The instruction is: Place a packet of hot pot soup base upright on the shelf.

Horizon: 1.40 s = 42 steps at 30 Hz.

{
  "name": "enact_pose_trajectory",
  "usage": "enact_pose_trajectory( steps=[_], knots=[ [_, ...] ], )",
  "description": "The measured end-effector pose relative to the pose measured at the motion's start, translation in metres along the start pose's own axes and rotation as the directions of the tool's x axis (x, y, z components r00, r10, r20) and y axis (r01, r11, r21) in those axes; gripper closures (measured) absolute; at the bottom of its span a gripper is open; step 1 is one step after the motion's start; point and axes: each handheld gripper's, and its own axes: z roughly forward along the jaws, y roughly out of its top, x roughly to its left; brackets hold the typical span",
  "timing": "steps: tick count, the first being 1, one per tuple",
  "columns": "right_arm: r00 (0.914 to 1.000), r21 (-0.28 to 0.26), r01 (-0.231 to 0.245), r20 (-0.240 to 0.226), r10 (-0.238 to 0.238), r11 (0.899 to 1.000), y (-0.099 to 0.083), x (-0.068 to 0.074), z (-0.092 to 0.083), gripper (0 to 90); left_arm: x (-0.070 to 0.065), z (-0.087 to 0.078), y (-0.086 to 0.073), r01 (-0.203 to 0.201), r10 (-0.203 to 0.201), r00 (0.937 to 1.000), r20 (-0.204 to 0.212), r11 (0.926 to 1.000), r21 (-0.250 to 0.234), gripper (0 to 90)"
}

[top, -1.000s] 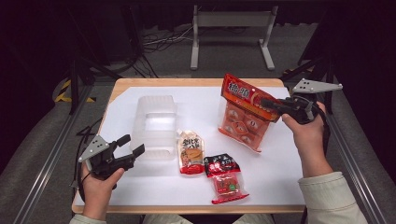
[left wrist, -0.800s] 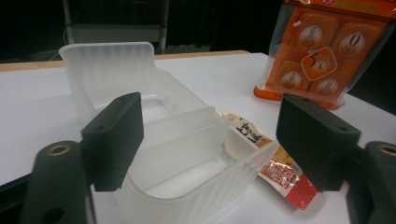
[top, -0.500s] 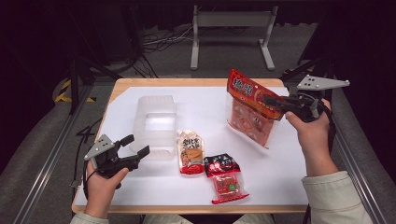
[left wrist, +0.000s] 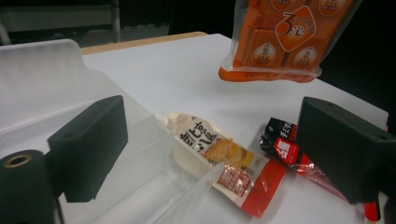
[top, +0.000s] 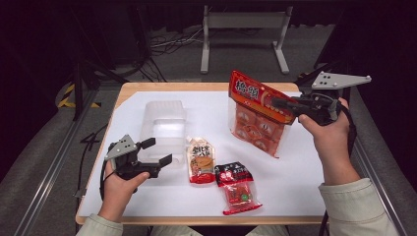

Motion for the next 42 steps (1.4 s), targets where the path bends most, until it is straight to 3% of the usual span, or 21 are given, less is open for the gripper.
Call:
enact_pose_trajectory(
  steps=[8,13,16,19,22,25,30,34,37,40,42],
  knots=[
    [0.9974,-0.013,0.062,-0.036,-0.063,0.998,0.018,0.02,0.001,90.0,-0.008,0.017,0.015,-0.035,0.036,0.9988,0.034,0.9988,-0.033,10.4],
    [0.9957,-0.025,0.068,-0.062,-0.069,0.997,0.023,0.024,0.002,90.0,-0.011,0.029,0.021,-0.039,0.041,0.9967,0.069,0.9984,-0.041,10.8],
    [0.9926,-0.032,0.085,-0.084,-0.088,0.996,0.027,0.031,0.004,90.0,-0.014,0.039,0.026,-0.042,0.046,0.9936,0.103,0.9981,-0.045,10.7],
    [0.9902,-0.037,0.096,-0.098,-0.099,0.995,0.03,0.036,0.006,90.0,-0.015,0.047,0.031,-0.081,0.088,0.988,0.127,0.9949,-0.061,11.3],
    [0.9883,-0.041,0.101,-0.111,-0.105,0.994,0.032,0.04,0.01,90.0,-0.019,0.056,0.036,-0.089,0.098,0.9833,0.154,0.994,-0.064,11.6],
    [0.9859,-0.047,0.107,-0.124,-0.112,0.993,0.033,0.042,0.013,90.0,-0.02,0.059,0.04,-0.096,0.101,0.9823,0.157,0.9945,-0.041,14.8],
    [0.9838,-0.054,0.121,-0.127,-0.127,0.991,0.034,0.046,0.016,90.0,-0.02,0.067,0.047,-0.084,0.09,0.9827,0.162,0.9954,-0.047,9.9],
    [0.9811,-0.059,0.128,-0.138,-0.135,0.99,0.034,0.049,0.019,90.0,-0.019,0.074,0.054,-0.08,0.091,0.9777,0.189,0.9949,-0.061,8.4],
    [0.9796,-0.061,0.133,-0.144,-0.141,0.989,0.035,0.05,0.02,90.0,-0.019,0.08,0.058,-0.098,0.106,0.9777,0.181,0.9938,-0.051,8.4],
    [0.9778,-0.067,0.136,-0.151,-0.145,0.988,0.035,0.053,0.023,90.0,-0.019,0.085,0.059,-0.086,0.094,0.9762,0.195,0.9951,-0.049,11.2],
    [0.9762,-0.069,0.14,-0.157,-0.15,0.988,0.036,0.054,0.025,90.0,-0.018,0.09,0.06,-0.085,0.095,0.9713,0.218,0.9948,-0.055,11.2]
  ],
)
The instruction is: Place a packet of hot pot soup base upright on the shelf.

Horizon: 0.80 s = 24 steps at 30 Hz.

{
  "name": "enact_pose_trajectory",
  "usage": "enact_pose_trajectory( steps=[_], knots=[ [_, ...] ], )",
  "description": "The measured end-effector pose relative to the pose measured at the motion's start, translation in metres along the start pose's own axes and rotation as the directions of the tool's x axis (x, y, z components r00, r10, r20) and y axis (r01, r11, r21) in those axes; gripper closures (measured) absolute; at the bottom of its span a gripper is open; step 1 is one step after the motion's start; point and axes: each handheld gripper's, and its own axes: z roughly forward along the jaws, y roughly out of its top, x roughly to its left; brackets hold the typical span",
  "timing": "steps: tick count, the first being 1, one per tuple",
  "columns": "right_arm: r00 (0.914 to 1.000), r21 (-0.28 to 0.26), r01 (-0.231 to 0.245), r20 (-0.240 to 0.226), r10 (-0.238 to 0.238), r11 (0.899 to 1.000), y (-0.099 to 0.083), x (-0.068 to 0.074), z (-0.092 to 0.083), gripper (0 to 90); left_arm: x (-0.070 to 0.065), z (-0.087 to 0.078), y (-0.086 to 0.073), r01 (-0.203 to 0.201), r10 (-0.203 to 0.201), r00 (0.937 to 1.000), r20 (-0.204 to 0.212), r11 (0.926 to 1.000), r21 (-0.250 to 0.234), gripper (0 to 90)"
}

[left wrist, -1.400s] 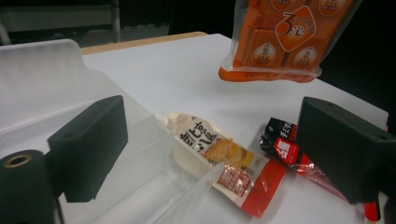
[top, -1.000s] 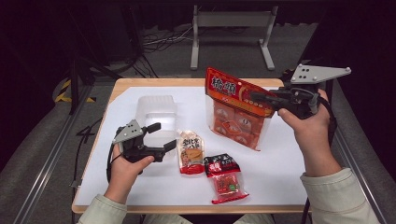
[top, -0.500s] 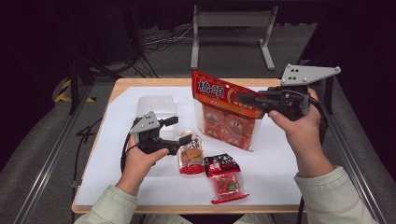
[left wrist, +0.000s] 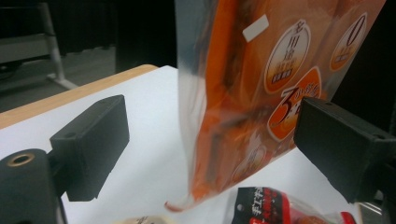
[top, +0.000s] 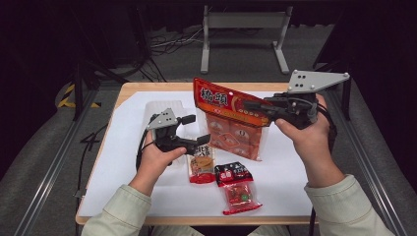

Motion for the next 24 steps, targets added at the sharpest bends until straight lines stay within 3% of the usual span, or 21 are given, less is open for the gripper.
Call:
enact_pose_trajectory(
  steps=[3,6,21,24],
  knots=[
    [0.9999,0.0,0.005,-0.011,-0.005,1.0,0.0,0.001,0.004,90.0,0.0,0.005,0.002,0.0,0.0,0.999,0.044,0.9999,-0.012,10.2],
    [0.9998,-0.002,0.006,-0.021,-0.006,1.0,0.0,0.003,0.007,90.0,0.0,0.012,0.002,-0.045,0.049,0.9944,0.093,0.998,-0.044,8.0],
    [0.9983,-0.024,0.011,-0.058,-0.013,1.0,0.0,0.009,0.02,90.0,-0.002,0.023,0.0,-0.04,0.045,0.9901,0.133,0.9985,-0.037,4.5],
    [0.9983,-0.031,0.006,-0.058,-0.008,1.0,-0.001,0.009,0.02,90.0,-0.001,0.023,-0.001,-0.04,0.045,0.9879,0.148,0.9986,-0.035,9.3]
  ],
)
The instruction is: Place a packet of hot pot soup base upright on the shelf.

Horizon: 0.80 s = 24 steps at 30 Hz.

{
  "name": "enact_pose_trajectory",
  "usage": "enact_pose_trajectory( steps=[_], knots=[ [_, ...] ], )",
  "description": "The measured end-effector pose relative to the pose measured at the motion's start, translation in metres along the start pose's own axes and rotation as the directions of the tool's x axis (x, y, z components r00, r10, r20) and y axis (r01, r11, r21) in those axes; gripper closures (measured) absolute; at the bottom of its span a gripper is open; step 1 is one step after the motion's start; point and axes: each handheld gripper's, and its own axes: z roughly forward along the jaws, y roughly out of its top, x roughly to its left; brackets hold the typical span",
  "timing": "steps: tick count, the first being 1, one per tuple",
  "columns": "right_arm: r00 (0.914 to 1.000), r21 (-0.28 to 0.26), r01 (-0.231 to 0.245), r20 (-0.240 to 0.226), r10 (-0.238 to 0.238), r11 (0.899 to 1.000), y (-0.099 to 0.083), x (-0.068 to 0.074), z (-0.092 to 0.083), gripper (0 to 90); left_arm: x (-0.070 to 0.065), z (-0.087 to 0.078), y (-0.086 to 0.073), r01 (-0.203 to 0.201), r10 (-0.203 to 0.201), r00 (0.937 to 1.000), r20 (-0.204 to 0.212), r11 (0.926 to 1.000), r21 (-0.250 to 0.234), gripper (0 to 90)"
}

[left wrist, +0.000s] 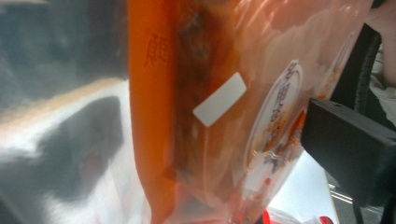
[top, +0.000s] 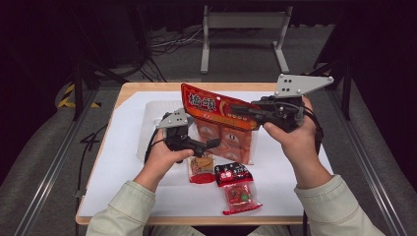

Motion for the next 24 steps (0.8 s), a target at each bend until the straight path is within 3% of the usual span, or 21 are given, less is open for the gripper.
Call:
enact_pose_trajectory(
  steps=[6,14,19,21,24],
  knots=[
    [1.0,-0.005,-0.006,0.002,0.006,1.0,-0.003,-0.001,-0.001,90.0,0.001,0.002,-0.001,-0.027,0.027,0.999,0.035,0.9996,0.009,23.9],
    [0.9993,-0.029,-0.031,0.02,0.031,0.999,-0.011,-0.007,-0.007,90.0,-0.008,0.003,0.0,-0.064,0.063,0.9933,0.097,0.9979,0.012,49.8],
    [0.9986,-0.042,-0.046,0.026,0.047,0.998,-0.014,-0.01,-0.01,90.0,-0.014,0.001,0.003,-0.078,0.073,0.9913,0.11,0.9963,0.037,60.7],
    [0.9984,-0.042,-0.046,0.031,0.047,0.998,-0.015,-0.01,-0.011,90.0,-0.016,-0.001,0.005,-0.07,0.06,0.989,0.135,0.9954,0.066,66.5],
    [0.998,-0.034,-0.04,0.048,0.041,0.999,-0.017,-0.011,-0.012,90.0,-0.019,0.0,0.007,-0.08,0.071,0.9909,0.114,0.9935,0.081,70.0]
  ],
)
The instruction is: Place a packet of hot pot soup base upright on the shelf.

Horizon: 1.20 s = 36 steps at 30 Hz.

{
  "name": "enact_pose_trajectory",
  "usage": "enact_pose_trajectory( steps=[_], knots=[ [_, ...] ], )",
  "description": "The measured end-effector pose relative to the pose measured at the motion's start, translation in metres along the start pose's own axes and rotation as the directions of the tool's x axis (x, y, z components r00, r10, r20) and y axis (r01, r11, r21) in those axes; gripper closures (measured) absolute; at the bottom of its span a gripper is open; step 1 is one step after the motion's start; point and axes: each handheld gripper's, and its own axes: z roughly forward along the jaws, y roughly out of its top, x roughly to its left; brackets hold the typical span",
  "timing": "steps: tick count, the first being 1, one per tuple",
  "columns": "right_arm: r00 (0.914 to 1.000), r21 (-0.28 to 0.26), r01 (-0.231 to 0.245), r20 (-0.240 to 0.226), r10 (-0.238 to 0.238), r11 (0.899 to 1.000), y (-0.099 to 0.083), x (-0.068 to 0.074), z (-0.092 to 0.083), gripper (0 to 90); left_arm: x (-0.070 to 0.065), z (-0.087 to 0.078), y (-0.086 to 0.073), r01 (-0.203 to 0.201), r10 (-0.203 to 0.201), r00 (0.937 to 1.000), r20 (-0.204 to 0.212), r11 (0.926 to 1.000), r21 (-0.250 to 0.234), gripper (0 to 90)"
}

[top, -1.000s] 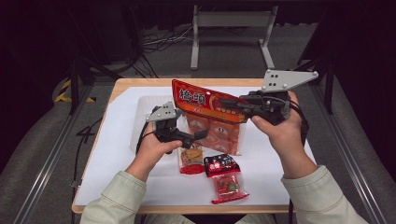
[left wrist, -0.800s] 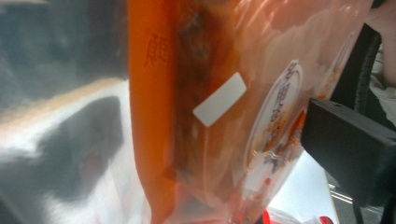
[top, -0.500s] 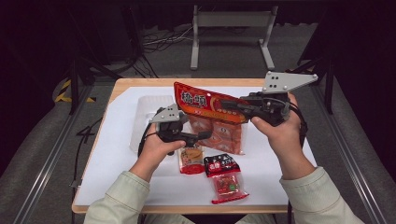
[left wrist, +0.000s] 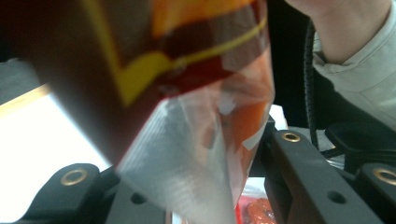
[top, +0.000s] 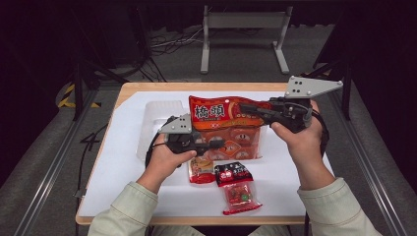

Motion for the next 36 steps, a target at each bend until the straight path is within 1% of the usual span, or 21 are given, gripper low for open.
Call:
enact_pose_trajectory(
  steps=[2,5,10,15,20,26,28,29,31,33,36],
  knots=[
    [1.0,-0.004,-0.001,0.004,0.001,1.0,-0.001,-0.001,0.0,90.0,0.0,-0.001,0.001,0.006,-0.006,1.0,0.0,0.9999,0.011,70.1],
    [0.9997,0.001,0.013,0.021,-0.013,1.0,-0.001,0.0,0.0,90.0,0.0,-0.001,0.002,0.019,-0.019,0.9998,-0.004,0.9997,0.014,70.1],
    [0.9997,0.0,0.011,0.023,-0.011,1.0,-0.001,0.0,0.001,90.0,0.0,-0.002,0.002,0.027,-0.027,0.9996,-0.001,0.9994,0.02,70.2],
    [0.9993,-0.004,0.02,0.032,-0.02,1.0,-0.001,0.001,0.001,90.0,-0.001,-0.003,0.003,0.035,-0.035,0.9993,-0.012,0.9994,0.006,70.3],
    [0.9987,-0.005,0.031,0.04,-0.03,1.0,0.001,0.002,0.001,90.0,-0.003,-0.003,0.003,0.019,-0.019,0.9993,-0.032,0.9998,-0.006,70.3],
    [0.9982,-0.005,0.036,0.048,-0.036,0.999,0.002,0.002,0.001,89.5,-0.005,-0.004,0.005,0.038,-0.038,0.9984,-0.042,0.9993,-0.008,70.4],
    [0.9972,-0.015,0.045,0.06,-0.044,0.999,0.002,0.001,0.0,86.0,-0.007,-0.005,0.006,0.036,-0.037,0.9975,-0.06,0.9992,-0.016,70.4],
    [0.9968,-0.018,0.049,0.064,-0.048,0.999,0.002,0.001,0.0,85.1,-0.007,-0.006,0.006,0.028,-0.029,0.9974,-0.067,0.9995,-0.014,70.5],
    [0.9958,-0.034,0.054,0.076,-0.051,0.998,0.003,0.0,-0.002,81.1,-0.007,-0.008,0.007,0.031,-0.032,0.997,-0.07,0.9994,-0.017,70.5],
    [0.9958,-0.041,0.045,0.082,-0.041,0.998,0.003,-0.001,-0.004,78.1,-0.006,-0.009,0.008,0.026,-0.028,0.9969,-0.074,0.9993,-0.027,70.5],
    [0.9925,-0.057,0.037,0.119,-0.03,0.998,0.001,-0.003,-0.008,67.9,-0.005,-0.012,0.011,0.023,-0.025,0.9966,-0.078,0.9993,-0.03,70.5]
  ],
)
